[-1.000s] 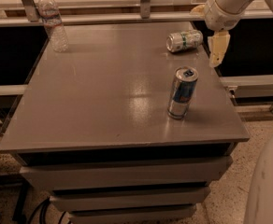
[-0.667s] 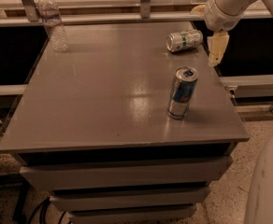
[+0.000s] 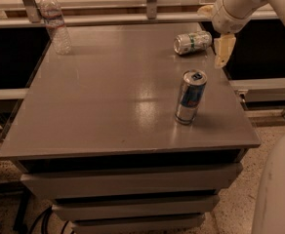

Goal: Move 7up can near redbull can

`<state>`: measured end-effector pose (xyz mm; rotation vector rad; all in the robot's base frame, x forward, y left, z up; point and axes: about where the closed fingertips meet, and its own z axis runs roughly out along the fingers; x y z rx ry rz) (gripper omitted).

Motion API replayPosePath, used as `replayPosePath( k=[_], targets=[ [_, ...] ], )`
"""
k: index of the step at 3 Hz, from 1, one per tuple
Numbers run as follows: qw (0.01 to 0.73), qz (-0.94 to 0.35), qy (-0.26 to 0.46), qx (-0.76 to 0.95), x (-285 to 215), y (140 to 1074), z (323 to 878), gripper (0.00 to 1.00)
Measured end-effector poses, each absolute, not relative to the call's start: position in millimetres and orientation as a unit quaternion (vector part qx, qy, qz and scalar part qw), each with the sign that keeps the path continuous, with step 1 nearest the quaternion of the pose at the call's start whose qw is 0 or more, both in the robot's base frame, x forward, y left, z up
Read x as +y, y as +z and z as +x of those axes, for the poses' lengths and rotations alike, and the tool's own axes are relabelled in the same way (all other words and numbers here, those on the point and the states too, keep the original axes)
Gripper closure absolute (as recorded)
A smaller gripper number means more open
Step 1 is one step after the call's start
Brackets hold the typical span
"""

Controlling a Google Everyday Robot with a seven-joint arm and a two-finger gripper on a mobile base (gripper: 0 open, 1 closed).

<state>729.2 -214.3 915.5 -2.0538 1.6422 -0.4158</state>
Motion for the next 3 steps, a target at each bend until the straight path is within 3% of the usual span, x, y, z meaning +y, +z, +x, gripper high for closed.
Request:
replayPosePath(
  k=[3],
  targets=[
    [0.239,-0.76,-0.132,0.591,-210.3,902.3,744.1,0.0]
  ],
)
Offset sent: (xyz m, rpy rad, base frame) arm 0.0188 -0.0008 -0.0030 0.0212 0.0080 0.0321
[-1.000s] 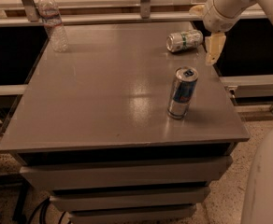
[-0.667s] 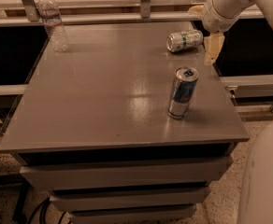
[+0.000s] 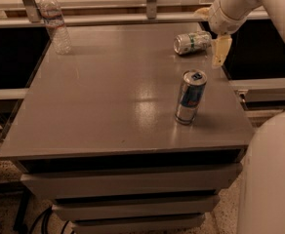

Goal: Move 7up can near redbull can

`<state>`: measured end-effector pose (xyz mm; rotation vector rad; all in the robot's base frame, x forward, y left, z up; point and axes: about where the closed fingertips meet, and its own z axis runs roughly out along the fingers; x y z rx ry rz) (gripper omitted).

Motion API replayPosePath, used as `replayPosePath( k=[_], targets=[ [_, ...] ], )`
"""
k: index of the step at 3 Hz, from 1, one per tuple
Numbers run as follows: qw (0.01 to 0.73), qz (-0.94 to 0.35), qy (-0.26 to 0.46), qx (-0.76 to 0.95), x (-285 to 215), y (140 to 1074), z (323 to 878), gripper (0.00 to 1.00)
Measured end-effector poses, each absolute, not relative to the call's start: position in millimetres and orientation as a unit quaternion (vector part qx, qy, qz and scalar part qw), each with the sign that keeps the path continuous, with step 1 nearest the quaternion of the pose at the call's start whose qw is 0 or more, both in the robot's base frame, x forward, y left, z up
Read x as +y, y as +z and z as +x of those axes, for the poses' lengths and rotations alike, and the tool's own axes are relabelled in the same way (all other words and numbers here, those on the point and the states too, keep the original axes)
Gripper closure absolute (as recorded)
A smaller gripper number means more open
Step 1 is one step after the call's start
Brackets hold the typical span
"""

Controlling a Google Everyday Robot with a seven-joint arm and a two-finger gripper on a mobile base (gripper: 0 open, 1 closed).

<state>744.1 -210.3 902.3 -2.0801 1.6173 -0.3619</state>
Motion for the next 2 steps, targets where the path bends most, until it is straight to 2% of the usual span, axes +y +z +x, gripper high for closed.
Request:
replayPosePath(
  k=[2],
  targets=[
    [0.248,-0.76,-0.118,0.589,-207.2,896.7,749.3,0.0]
  ],
)
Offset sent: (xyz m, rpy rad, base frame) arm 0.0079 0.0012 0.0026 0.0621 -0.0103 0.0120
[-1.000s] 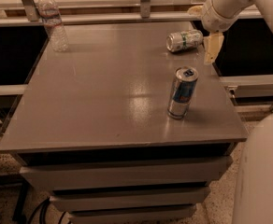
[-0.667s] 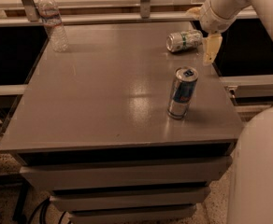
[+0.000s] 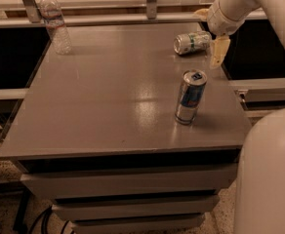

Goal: Move 7up can near redbull can

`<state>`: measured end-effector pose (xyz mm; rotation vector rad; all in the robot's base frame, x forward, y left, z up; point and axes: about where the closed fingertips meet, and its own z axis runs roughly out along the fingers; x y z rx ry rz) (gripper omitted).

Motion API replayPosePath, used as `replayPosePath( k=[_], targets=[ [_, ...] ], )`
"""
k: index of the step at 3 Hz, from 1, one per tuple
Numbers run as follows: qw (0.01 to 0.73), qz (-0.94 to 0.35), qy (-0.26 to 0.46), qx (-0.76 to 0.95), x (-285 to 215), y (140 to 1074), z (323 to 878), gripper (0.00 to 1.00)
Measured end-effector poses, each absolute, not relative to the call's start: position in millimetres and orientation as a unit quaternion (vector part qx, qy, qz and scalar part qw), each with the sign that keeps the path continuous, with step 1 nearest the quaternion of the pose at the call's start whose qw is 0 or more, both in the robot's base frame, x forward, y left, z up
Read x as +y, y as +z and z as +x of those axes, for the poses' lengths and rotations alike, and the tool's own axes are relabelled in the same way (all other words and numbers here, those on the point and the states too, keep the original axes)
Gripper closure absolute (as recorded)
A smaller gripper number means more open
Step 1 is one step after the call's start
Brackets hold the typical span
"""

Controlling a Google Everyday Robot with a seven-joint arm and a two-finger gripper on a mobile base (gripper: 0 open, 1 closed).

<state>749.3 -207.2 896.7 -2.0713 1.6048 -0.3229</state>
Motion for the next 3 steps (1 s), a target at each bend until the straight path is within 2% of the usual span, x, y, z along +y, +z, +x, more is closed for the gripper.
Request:
replayPosePath(
  k=[3],
  targets=[
    [0.281,-0.746,-0.091,0.597,-193.0,892.2,758.6,0.0]
  ],
)
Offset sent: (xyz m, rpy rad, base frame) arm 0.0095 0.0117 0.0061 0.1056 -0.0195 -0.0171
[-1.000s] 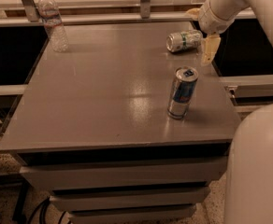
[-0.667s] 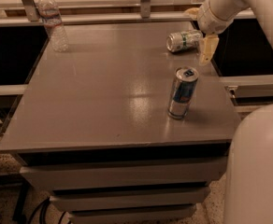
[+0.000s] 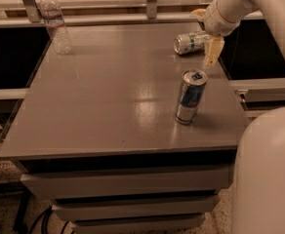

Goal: Move 7up can near redbull can

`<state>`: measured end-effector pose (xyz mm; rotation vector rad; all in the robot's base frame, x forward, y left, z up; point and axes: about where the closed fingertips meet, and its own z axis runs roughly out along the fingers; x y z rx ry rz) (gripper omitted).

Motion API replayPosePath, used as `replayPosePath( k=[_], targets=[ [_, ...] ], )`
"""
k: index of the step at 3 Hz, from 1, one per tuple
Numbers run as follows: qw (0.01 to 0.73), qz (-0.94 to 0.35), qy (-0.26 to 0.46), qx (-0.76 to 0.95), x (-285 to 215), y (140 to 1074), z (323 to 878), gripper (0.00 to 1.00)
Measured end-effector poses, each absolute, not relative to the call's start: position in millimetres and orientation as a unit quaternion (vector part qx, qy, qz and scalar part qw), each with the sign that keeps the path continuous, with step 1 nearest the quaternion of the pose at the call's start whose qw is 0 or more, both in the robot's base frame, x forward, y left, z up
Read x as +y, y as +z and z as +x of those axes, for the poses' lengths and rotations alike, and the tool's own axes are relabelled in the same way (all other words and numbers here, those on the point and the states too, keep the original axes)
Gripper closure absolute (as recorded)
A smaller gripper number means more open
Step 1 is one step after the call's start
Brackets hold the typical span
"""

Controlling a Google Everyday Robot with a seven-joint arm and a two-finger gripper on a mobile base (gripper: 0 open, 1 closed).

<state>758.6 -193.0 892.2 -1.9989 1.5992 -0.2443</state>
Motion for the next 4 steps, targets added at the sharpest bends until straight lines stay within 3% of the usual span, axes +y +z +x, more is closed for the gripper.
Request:
replayPosePath(
  k=[4],
  targets=[
    [0.272,-0.743,-0.055,0.608,-188.9,874.5,760.2,0.0]
  ],
)
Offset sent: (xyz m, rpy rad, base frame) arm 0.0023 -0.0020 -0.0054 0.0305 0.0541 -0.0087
